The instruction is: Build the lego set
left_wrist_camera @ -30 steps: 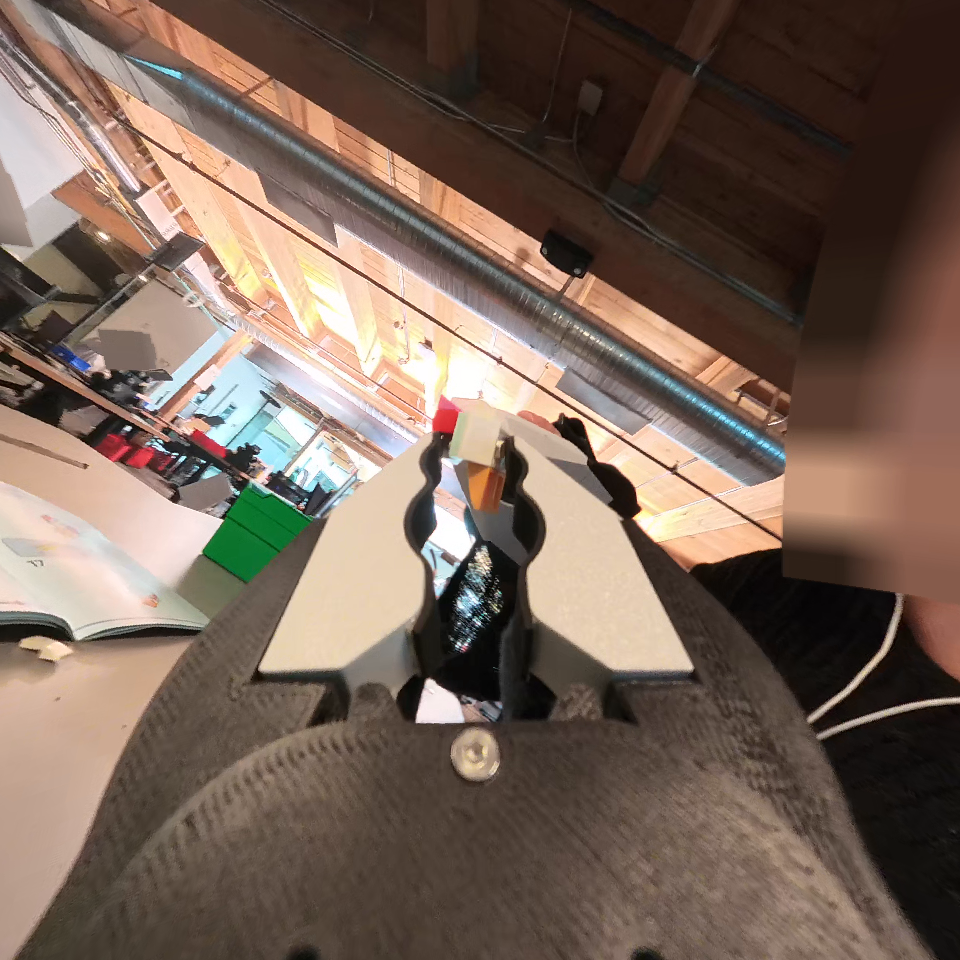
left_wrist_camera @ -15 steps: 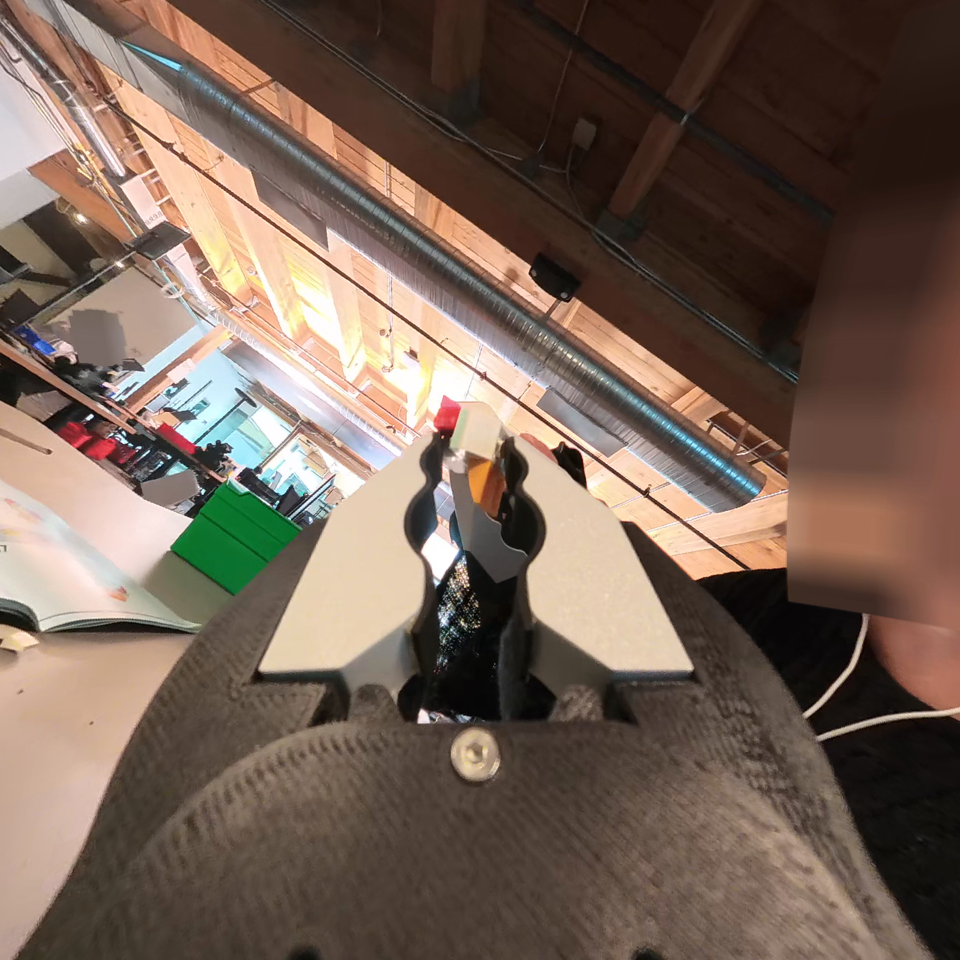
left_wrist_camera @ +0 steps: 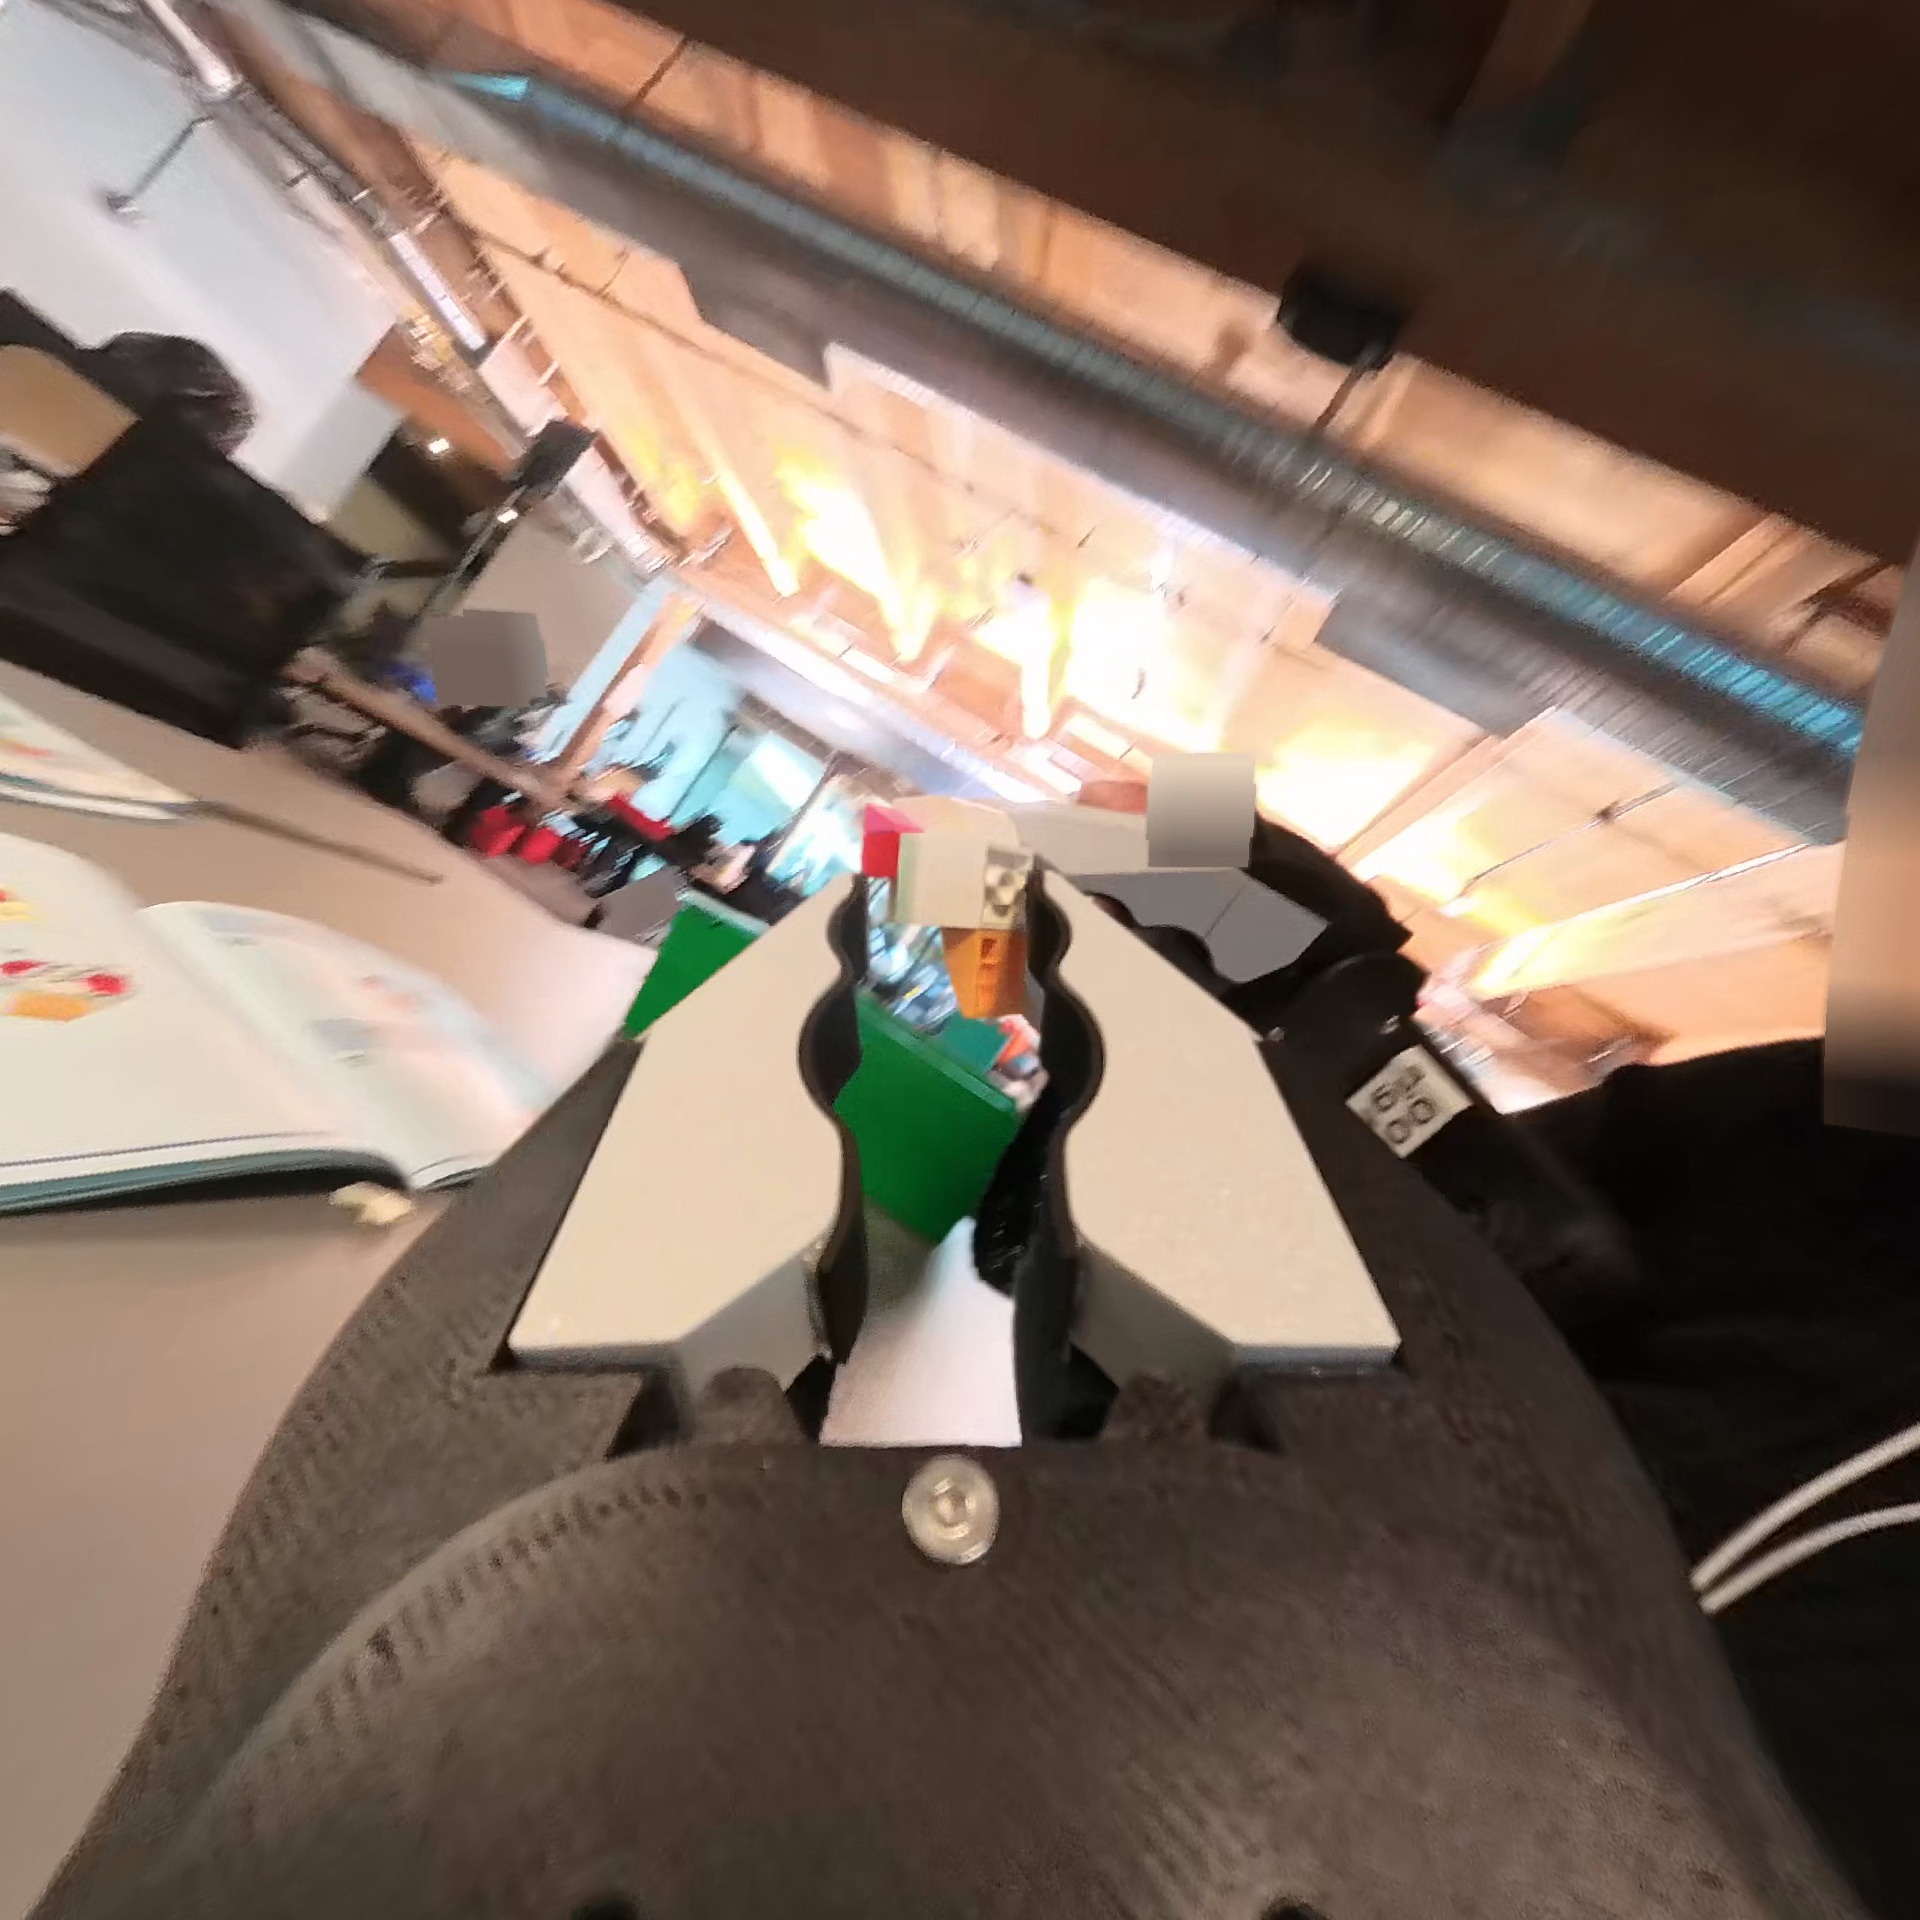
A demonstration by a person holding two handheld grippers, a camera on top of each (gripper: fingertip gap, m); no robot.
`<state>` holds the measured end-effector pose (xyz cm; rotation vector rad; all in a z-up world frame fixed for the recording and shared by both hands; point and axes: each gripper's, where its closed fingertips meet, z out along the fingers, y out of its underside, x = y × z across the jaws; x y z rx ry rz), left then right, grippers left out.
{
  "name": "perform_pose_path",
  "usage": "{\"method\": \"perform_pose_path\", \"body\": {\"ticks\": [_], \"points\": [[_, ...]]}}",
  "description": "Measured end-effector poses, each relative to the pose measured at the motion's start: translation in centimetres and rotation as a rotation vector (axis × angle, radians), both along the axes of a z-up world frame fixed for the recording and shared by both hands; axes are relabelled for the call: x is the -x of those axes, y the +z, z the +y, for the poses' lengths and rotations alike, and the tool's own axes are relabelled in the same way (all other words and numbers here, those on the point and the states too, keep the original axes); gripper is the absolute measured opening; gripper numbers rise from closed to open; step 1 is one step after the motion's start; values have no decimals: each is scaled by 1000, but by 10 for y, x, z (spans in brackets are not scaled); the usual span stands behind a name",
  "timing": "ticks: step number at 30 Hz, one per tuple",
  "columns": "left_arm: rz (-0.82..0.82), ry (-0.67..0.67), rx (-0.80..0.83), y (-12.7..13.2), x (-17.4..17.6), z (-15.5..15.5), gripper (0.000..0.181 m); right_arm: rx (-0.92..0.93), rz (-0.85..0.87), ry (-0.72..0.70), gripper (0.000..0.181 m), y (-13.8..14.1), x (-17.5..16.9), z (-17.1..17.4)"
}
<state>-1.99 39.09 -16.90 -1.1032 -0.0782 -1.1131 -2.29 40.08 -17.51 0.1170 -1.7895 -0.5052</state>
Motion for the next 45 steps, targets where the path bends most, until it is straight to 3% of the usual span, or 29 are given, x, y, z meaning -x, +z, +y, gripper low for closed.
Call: {"method": "perform_pose_path", "body": {"ticks": [5,8,17,29,45], "points": [[171,31,42,-9,-16,5,46,37,-23,-28,9,-7,-2,5],[200,67,61,-12,-13,7,28,70,-23,-26,10,-7,-3,3],[192,56,67,-13,-14,8,28,4,-45,-6,10,-10,-3,2],[210,87,82,-16,-14,8,27,-245,-51,-8,9,-13,-1,6],[103,44,-163,18,-12,-20,26,-380,14,129,13,21,4,-23]]}}
